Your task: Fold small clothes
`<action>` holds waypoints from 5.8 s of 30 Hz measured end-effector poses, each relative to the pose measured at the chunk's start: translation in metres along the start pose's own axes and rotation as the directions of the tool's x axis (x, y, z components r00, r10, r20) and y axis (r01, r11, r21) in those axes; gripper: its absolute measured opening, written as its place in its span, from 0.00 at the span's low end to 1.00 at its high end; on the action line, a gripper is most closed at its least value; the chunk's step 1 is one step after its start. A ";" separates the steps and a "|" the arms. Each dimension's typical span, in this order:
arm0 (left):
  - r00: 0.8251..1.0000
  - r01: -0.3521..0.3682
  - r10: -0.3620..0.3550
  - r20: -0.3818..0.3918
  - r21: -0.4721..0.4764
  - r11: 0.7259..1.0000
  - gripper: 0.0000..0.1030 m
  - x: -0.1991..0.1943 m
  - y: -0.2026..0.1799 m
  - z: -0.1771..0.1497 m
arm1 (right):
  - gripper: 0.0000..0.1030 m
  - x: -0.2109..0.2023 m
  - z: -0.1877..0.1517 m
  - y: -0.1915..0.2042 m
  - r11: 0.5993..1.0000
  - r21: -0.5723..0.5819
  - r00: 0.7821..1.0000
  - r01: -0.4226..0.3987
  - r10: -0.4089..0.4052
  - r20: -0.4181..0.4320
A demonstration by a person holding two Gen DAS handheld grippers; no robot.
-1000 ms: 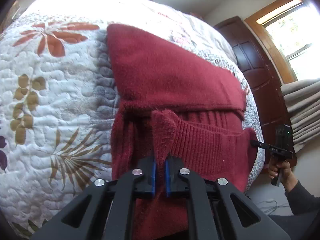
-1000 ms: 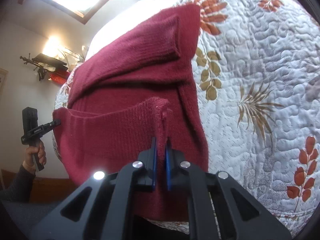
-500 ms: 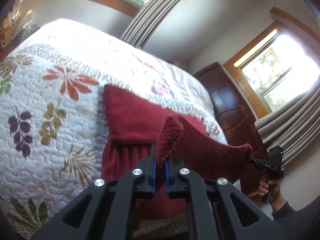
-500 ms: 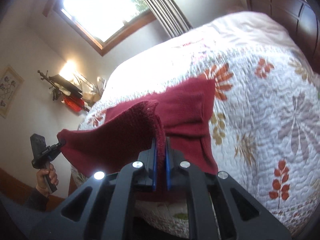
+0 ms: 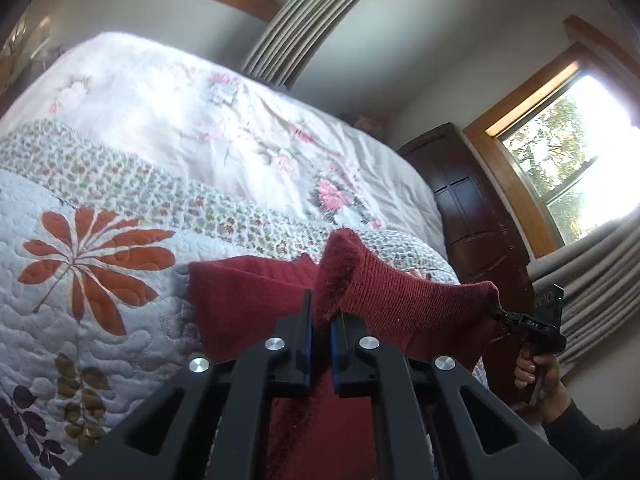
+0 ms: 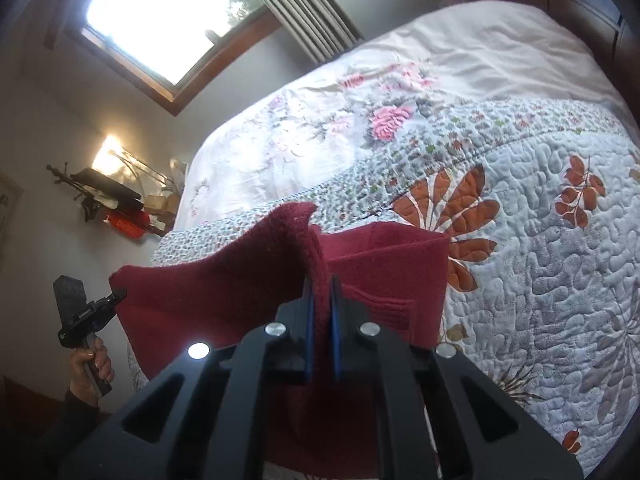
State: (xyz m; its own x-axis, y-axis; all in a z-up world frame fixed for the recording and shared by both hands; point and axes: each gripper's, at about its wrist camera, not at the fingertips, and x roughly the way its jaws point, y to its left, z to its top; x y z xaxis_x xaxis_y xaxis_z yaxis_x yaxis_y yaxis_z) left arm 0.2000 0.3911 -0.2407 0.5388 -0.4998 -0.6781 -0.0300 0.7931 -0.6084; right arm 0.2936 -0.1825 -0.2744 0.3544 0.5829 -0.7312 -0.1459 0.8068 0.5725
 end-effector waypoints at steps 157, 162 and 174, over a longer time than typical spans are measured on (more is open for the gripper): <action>0.800 0.416 -0.578 -0.159 -0.548 0.726 0.93 0.112 0.154 -0.002 | 0.13 0.223 -0.248 0.423 0.073 -0.878 0.808 0.473 -0.433 0.399; 0.781 0.364 -0.576 -0.243 -0.572 0.735 0.94 0.130 0.136 0.003 | 0.13 0.210 -0.228 0.417 0.114 -0.869 0.818 0.481 -0.415 0.398; 0.818 0.287 -0.498 -0.288 -0.547 0.787 0.18 0.137 0.131 0.017 | 0.14 0.209 -0.223 0.399 0.158 -0.865 0.828 0.477 -0.411 0.381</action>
State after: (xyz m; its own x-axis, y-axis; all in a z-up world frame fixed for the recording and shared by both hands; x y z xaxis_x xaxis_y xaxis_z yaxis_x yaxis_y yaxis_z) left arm 0.2844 0.4325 -0.4062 0.2128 -0.9042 -0.3703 -0.3296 0.2903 -0.8984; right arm 0.1038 0.2831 -0.2812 0.7057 0.1139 -0.6993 -0.6527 0.4885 -0.5791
